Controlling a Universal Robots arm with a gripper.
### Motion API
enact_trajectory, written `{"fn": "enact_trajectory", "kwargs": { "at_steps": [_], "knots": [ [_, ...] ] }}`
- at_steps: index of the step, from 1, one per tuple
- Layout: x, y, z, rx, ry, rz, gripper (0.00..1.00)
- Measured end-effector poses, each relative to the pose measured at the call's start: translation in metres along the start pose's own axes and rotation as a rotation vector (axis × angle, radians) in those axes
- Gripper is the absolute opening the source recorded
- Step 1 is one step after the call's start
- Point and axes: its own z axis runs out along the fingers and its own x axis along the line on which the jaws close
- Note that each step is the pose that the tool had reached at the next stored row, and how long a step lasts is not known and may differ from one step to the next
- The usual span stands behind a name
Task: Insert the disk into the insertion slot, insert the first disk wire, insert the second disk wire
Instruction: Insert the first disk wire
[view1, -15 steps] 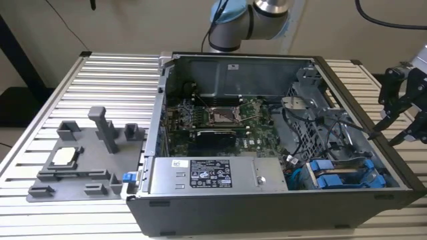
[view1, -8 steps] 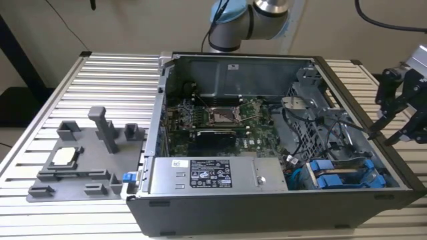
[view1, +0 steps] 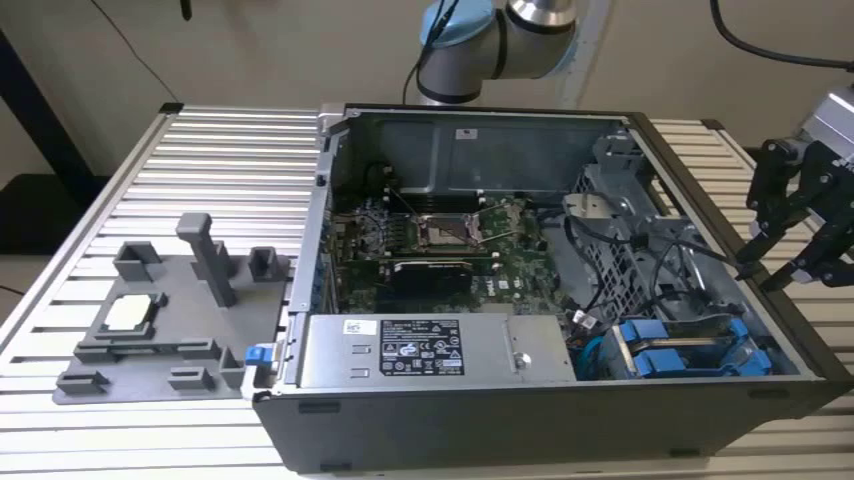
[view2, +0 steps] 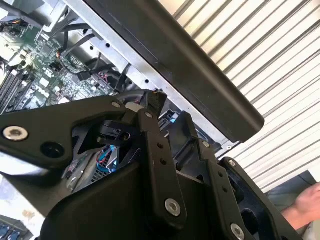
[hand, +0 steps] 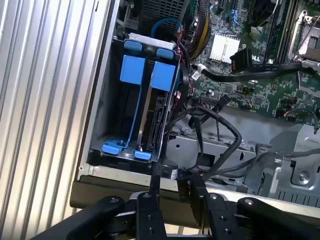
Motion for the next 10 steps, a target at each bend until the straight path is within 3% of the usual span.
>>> {"fn": "enact_trajectory", "kwargs": {
  "at_steps": [7, 9, 10],
  "knots": [
    [-0.0055, -0.0039, 0.0019, -0.0043, -0.0011, 0.003, 0.38],
    [-0.0054, -0.0058, 0.0019, -0.0057, -0.0013, 0.003, 0.35],
    [-0.0053, -0.0068, 0.0018, -0.0076, -0.0015, 0.003, 0.28]
  ]
}}
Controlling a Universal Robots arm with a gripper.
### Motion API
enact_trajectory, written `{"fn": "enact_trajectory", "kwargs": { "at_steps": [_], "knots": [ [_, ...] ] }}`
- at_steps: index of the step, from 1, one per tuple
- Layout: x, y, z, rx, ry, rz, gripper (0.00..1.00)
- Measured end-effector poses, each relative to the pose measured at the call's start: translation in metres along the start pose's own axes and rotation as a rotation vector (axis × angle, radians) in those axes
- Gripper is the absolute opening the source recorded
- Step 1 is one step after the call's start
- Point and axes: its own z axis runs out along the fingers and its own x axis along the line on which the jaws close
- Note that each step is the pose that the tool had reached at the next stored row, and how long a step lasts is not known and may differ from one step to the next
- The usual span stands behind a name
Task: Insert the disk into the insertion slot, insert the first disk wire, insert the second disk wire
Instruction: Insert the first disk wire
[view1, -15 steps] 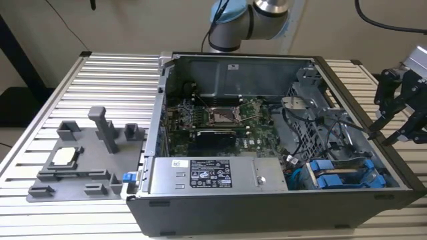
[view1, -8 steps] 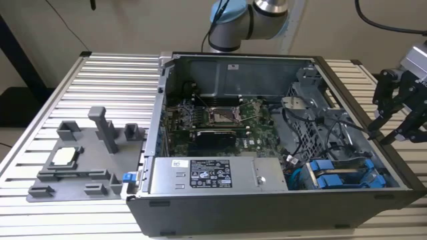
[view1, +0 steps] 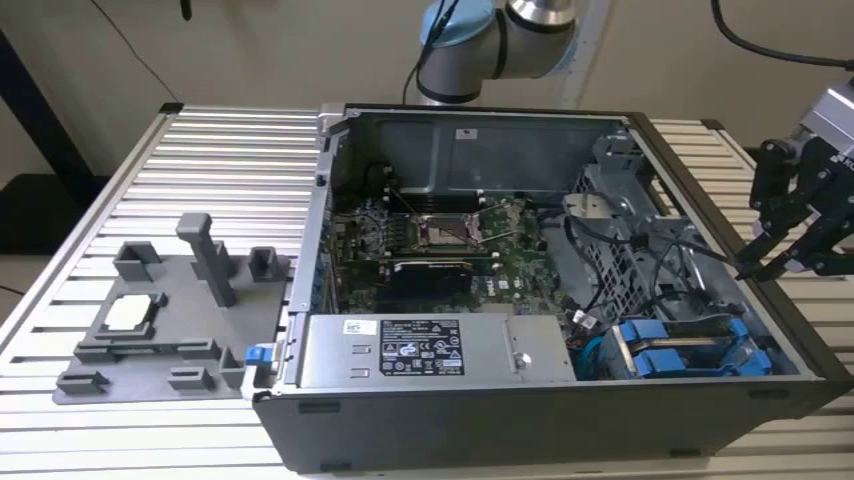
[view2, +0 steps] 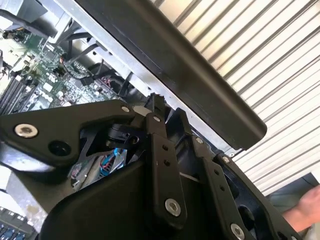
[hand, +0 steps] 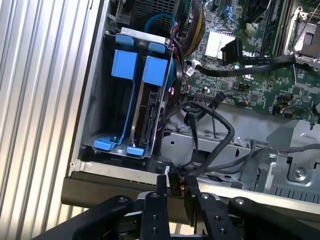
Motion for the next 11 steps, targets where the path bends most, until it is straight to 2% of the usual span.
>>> {"fn": "enact_trajectory", "kwargs": {
  "at_steps": [4, 9, 11],
  "knots": [
    [0.0003, -0.0021, 0.0001, -0.0206, -0.0014, 0.001, 0.28],
    [0.0003, -0.0021, 0.0004, -0.0576, -0.0062, 0.004, 0.28],
    [0.0003, -0.0027, 0.0005, -0.0612, -0.0065, 0.004, 0.28]
  ]
}}
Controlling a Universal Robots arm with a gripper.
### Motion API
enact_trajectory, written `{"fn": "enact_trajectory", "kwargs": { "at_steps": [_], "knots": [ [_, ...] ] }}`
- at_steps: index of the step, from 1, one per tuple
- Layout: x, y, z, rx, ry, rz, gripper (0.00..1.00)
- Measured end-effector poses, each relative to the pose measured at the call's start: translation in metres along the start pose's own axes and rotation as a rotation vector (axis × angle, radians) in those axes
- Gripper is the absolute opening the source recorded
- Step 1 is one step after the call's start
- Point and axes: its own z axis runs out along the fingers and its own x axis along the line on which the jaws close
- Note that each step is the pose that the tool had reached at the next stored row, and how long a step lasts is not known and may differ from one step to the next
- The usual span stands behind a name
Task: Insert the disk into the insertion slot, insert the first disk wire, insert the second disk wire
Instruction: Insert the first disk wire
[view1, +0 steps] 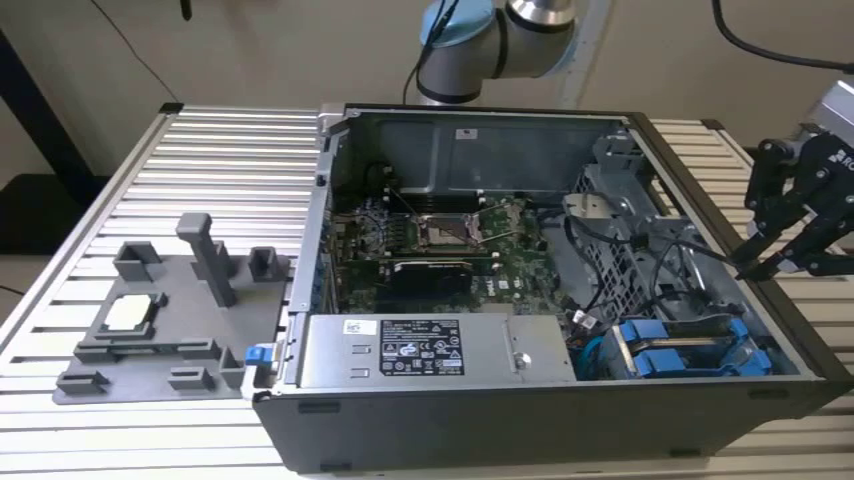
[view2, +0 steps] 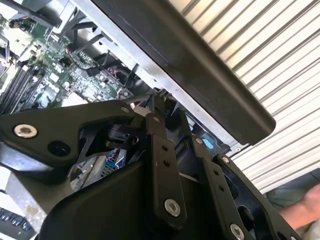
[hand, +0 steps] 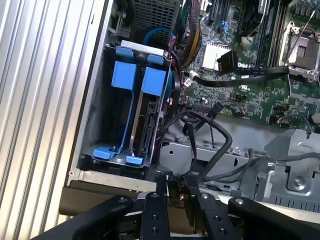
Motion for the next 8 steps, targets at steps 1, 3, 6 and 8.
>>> {"fn": "enact_trajectory", "kwargs": {
  "at_steps": [1, 3, 6, 8],
  "knots": [
    [0.0003, -0.0011, -0.0001, -0.0012, -0.0002, 0.0, 0.28],
    [0.001, -0.0049, -0.0004, -0.0073, -0.0014, -0.001, 0.28],
    [0.0016, -0.0082, -0.0005, -0.0336, -0.0043, 0.0, 0.28],
    [0.0017, -0.0092, -0.0004, -0.0525, -0.0052, 0.001, 0.28]
  ]
}}
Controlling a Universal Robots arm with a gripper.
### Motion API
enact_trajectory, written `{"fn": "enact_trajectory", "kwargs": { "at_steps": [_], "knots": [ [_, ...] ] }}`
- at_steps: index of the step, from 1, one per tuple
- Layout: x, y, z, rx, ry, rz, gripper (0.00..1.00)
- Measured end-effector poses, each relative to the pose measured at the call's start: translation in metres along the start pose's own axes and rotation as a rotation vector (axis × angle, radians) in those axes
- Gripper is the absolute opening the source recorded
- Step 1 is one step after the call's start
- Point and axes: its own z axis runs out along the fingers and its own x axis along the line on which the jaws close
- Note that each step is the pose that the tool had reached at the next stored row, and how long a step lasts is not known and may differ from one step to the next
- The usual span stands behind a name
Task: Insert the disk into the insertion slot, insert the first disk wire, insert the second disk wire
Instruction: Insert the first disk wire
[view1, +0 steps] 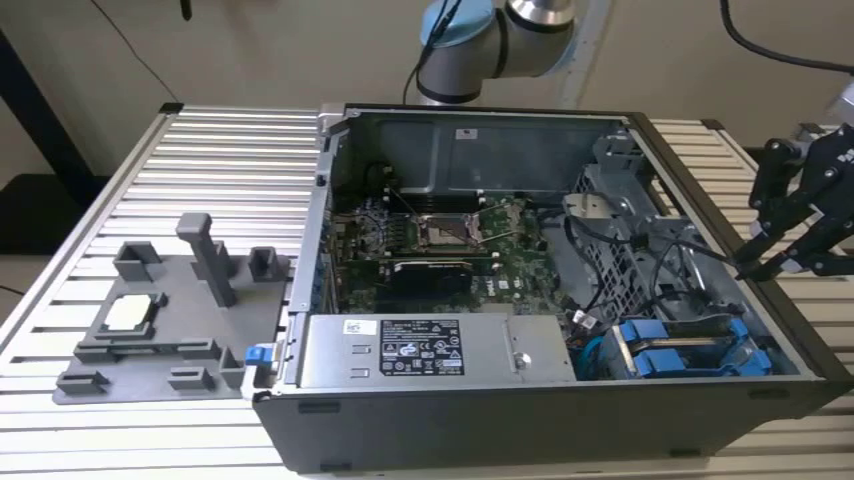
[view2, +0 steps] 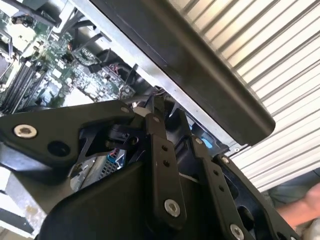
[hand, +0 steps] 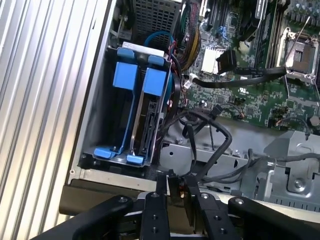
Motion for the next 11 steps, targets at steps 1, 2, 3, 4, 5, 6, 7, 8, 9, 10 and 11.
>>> {"fn": "enact_trajectory", "kwargs": {
  "at_steps": [1, 2, 3, 4, 5, 6, 7, 8, 9, 10, 11],
  "knots": [
    [0.0, -0.0005, 0.0, -0.0038, -0.0003, 0.0, 0.28],
    [0.0, -0.001, -0.0001, -0.0055, -0.0006, 0.0, 0.28],
    [0.0001, -0.0016, -0.0001, -0.006, -0.0007, 0.0, 0.28],
    [0.0003, -0.0024, -0.0001, -0.0062, -0.0008, -0.001, 0.28],
    [0.0004, -0.003, -0.0003, -0.0064, -0.0005, -0.001, 0.28],
    [0.0005, -0.0036, -0.0003, -0.0065, -0.0006, -0.002, 0.28],
    [0.0006, -0.0041, -0.0002, -0.0066, -0.0007, -0.002, 0.28],
    [0.0006, -0.0042, -0.0002, -0.0066, -0.0007, -0.002, 0.28],
    [0.0006, -0.0042, -0.0002, -0.0067, -0.0006, -0.002, 0.28],
    [0.0006, -0.0042, -0.0003, -0.0067, -0.0005, -0.002, 0.28],
    [0.0007, -0.0042, -0.0003, -0.0067, -0.0005, -0.002, 0.28]
  ]
}}
